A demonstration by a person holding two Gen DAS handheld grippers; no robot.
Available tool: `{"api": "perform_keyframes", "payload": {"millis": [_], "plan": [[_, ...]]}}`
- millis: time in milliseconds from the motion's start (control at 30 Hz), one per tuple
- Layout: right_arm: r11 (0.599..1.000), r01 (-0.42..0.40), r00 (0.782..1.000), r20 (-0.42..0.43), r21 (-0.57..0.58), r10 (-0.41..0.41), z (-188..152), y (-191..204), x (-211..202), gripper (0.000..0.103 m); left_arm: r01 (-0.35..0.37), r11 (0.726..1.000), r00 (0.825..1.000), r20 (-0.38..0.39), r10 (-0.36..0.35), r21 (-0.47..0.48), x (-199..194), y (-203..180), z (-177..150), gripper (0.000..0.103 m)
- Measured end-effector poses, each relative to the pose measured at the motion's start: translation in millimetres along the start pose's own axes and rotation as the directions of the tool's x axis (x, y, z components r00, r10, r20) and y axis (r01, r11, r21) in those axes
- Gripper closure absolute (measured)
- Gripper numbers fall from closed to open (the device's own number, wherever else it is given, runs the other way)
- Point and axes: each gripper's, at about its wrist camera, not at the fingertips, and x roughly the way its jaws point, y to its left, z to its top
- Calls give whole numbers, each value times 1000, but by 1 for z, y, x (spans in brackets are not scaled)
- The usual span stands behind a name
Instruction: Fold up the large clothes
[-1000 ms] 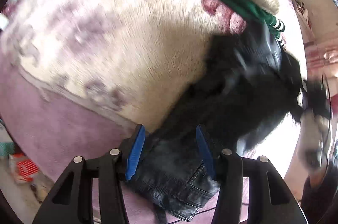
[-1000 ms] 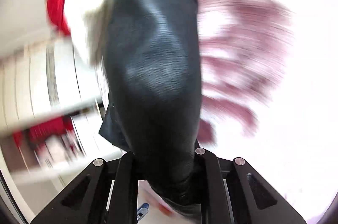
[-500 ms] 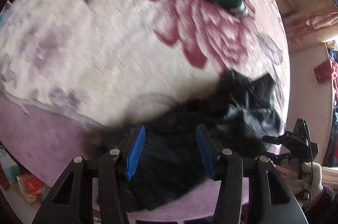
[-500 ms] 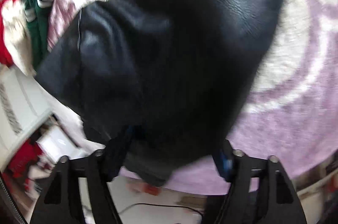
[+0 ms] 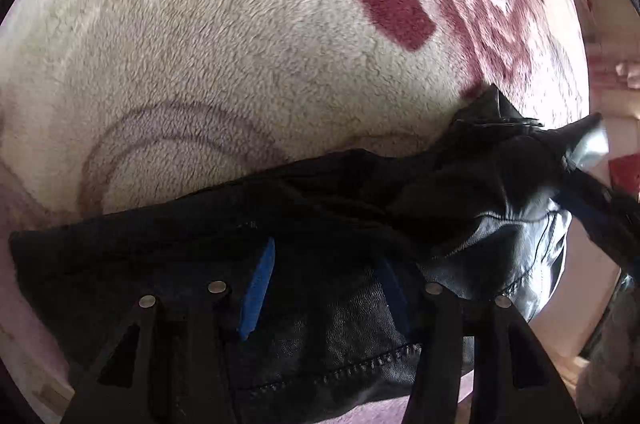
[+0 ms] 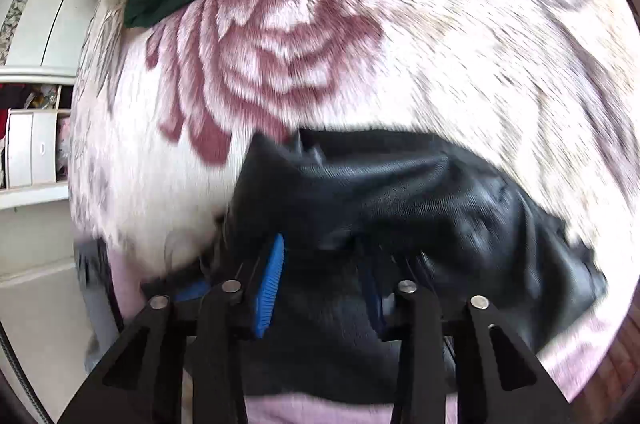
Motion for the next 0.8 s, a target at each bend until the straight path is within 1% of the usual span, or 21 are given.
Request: {"api": "perform_keyframes", "payload": {"millis": [33, 67, 100, 133, 200, 267, 300, 333, 400, 433, 500, 533, 567, 600, 633, 700, 767, 800], "plan": [[999, 39, 999, -7, -7, -39, 13, 3, 15, 71, 22, 1000, 1000, 7, -22, -10, -2, 4, 0, 52], [996, 89, 995, -34, -27, -90, 17, 5, 34, 71, 36, 999, 999, 21, -36, -17, -6, 7, -1, 52], [994, 104, 993, -59, -32, -106, 21, 2, 53, 71, 32, 999, 999, 27, -32, -20, -9, 8, -2, 52], [996, 95, 994, -50, 1, -94, 29, 0, 58, 71, 14, 999, 1000, 27, -13, -28, -14, 11, -3, 55], [996, 87, 994, -73, 37, -84, 32, -2, 49, 70, 1, 998, 1000, 23, 0, -60, -26, 17, -7, 55], [997, 61, 996, -62, 39, -58, 26, -2, 25, 70, 18, 996, 999, 45, -14, -83, -42, 20, -10, 55], [998, 46, 998, -48, 41, -44, 25, -4, 13, 69, 31, 996, 998, 58, -26, -79, -50, 18, -11, 55], [998, 37, 999, -33, 41, -35, 16, -7, -2, 69, 39, 997, 997, 71, -34, -67, -56, 15, -12, 55], [1000, -1, 1000, -15, 27, 2, -3, -13, -27, 69, 24, 999, 997, 81, -21, -33, -59, 6, -9, 55], [999, -30, 999, -22, 20, 30, -14, -12, -34, 69, 10, 1000, 997, 80, -9, -15, -56, 3, -8, 55], [997, -80, 992, -98, 1, 79, -33, -1, -31, 69, -39, 999, 997, 63, 38, 7, -36, -2, -2, 55], [994, -105, 985, -139, -5, 103, -40, 4, -23, 69, -53, 999, 998, 47, 52, 13, -26, 0, 0, 55], [994, -106, 980, -167, -4, 104, -44, 12, -5, 69, -67, 998, 997, 26, 67, 18, -15, 1, 3, 54], [995, -101, 974, -202, 6, 100, -45, 14, 16, 69, -73, 997, 997, 27, 72, 18, -8, 4, 5, 54], [998, -65, 969, -238, 23, 69, -45, 14, 40, 70, -73, 997, 997, 26, 73, 19, -7, 4, 3, 54], [999, -21, 970, -242, 50, 33, -41, 13, 64, 70, -91, 995, 996, 28, 90, 39, -6, 3, 4, 54], [999, 24, 967, -255, 42, -12, -35, 20, 74, 70, -110, 993, 993, 38, 108, 50, -2, 0, 5, 54], [999, 33, 966, -259, 41, -22, -34, 21, 77, 70, -116, 992, 993, 38, 114, 50, 0, -1, 5, 54]]}}
